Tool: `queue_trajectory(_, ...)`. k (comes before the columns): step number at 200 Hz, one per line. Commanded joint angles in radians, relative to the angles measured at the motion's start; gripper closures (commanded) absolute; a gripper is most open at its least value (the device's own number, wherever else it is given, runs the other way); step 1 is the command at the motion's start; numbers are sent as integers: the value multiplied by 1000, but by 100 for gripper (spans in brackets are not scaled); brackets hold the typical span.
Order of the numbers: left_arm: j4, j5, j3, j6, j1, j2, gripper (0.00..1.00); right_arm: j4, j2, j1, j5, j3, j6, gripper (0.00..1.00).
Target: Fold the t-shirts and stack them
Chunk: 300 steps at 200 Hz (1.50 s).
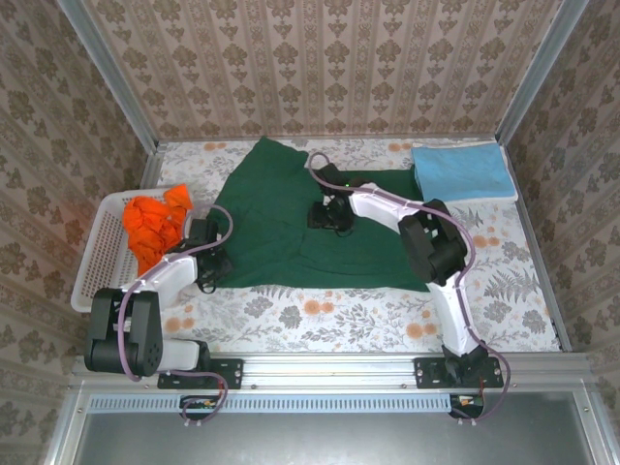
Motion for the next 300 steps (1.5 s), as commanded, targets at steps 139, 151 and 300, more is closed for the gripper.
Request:
queue_trajectory(139,-57,-16,146,1,-360,-29,82,115,-984,-194,115,-1057,193,50)
queue_trajectory(151,-66,-50,152,3,-359,17,82,116,-995,-242,107,-1072,210,54)
queue_trajectory(300,-168,-147,-2,-88,-377,43,85,-80,-882,-362,116,-1066,396,67)
